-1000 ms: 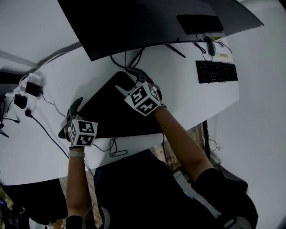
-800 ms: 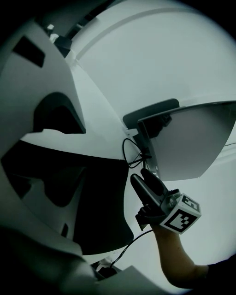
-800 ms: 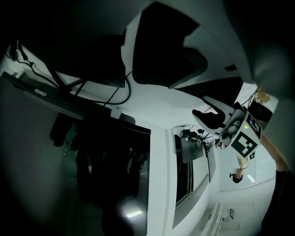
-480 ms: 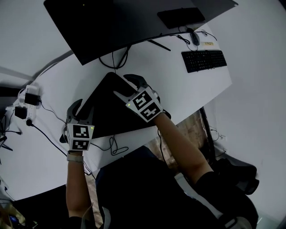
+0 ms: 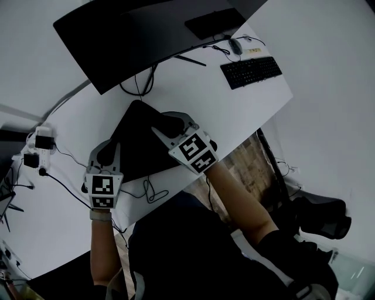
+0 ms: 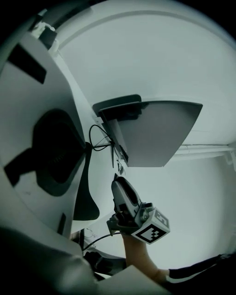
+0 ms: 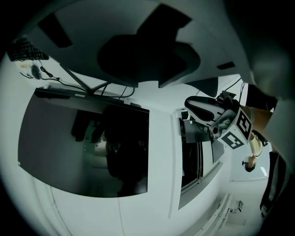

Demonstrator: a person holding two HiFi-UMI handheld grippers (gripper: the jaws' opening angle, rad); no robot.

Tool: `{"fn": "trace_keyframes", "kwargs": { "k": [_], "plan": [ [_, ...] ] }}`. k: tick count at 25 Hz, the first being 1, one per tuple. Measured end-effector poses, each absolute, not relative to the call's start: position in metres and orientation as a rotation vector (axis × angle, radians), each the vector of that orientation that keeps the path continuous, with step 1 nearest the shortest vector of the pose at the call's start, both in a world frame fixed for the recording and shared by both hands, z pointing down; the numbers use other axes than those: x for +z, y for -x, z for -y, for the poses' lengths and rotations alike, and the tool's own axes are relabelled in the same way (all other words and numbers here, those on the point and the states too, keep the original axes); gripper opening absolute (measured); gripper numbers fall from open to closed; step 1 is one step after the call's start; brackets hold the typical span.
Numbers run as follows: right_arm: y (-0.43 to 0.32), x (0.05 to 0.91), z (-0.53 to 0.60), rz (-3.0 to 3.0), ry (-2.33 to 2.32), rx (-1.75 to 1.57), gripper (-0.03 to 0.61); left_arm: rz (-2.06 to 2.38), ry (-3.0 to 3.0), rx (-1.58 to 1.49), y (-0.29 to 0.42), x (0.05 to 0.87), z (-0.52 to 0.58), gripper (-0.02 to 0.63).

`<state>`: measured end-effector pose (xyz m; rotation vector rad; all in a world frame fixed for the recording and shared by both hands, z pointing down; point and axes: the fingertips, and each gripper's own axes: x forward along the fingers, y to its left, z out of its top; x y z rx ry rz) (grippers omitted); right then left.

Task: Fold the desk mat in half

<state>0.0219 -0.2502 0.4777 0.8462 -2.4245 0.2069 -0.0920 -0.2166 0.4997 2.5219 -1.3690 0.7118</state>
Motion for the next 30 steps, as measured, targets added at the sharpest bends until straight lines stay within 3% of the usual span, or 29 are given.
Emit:
{"fn": "trace_keyframes", "kwargs": {
  "k": [5,11,30],
  "plan": [
    [-0.036,0.443,0.227,2.451,-0.937,0.188,0.078,1.348,-2.578,0.604,0.084,0.475,0.204,0.009],
    [-0.056,0.410,0.195,2.472,-1.040,0.174,0.046,1.309,-2.584,0.427,0.073,0.440,0.186,0.008],
    [-0.126,0.326,0.117,2.520,-1.328,0.151,0.038,1.181,-2.714,0.291,0.018,0.352,0.142,0.008]
  ]
}}
